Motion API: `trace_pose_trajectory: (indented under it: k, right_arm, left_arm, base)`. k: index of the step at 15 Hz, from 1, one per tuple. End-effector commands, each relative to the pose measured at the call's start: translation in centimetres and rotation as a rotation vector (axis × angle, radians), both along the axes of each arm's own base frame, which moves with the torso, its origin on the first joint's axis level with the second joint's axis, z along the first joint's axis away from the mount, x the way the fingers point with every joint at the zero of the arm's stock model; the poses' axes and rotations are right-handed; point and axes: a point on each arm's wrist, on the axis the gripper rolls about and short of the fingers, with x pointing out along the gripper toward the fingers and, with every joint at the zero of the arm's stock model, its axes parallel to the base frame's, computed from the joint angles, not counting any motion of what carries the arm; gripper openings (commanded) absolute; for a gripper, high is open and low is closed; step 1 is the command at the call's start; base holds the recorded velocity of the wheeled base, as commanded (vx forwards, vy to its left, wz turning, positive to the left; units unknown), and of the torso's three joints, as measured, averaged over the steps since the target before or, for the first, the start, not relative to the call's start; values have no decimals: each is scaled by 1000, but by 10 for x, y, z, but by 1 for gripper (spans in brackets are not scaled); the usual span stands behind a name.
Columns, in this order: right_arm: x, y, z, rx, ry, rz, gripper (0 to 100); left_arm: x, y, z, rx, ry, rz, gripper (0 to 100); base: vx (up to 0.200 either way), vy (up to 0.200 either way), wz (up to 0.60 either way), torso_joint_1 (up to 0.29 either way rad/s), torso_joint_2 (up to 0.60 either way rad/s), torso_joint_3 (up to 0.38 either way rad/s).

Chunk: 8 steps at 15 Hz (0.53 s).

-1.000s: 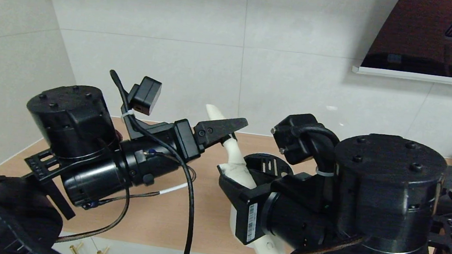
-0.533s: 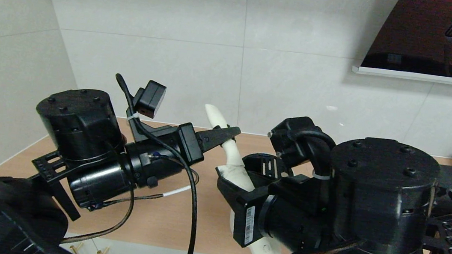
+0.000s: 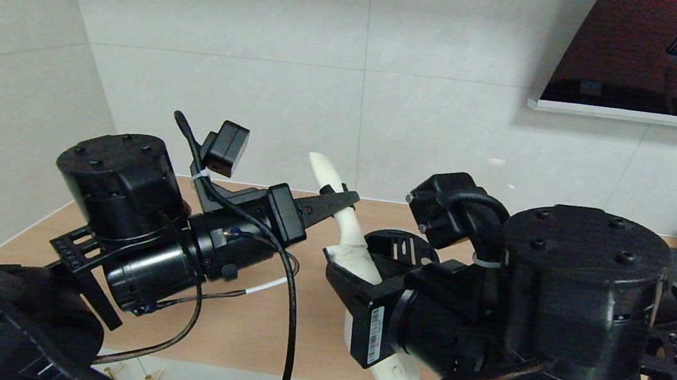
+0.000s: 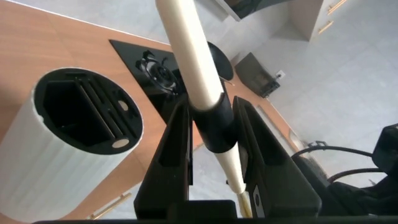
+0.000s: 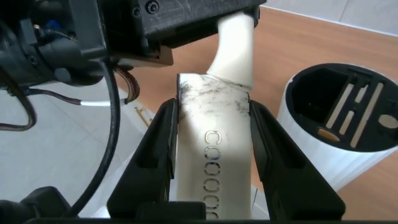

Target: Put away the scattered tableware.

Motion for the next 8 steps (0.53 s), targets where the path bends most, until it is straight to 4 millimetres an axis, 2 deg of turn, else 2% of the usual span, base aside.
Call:
trace_pose_trajectory:
  k: [1, 3, 4, 8]
  right_arm:
    - [-1, -1, 3, 13, -5, -2, 0]
    - [0, -2, 5, 29, -16, -3, 0]
    - [-1, -2, 5, 32, -19, -4, 100]
    - [-1, -3, 6, 35, -20, -4, 100]
  left_arm:
    - [0, 0, 0, -1, -1, 0, 0]
    - [0, 0, 0, -1, -1, 0, 0]
    - [0, 0, 0, 0, 0, 0, 0]
    - [1, -1, 3, -5, -6, 14, 0]
  base:
    - [0, 0, 0, 0, 0, 0]
    - [0, 0, 0, 0, 0, 0]
    - [0, 0, 0, 0, 0, 0]
    - [0, 0, 0, 0, 0, 0]
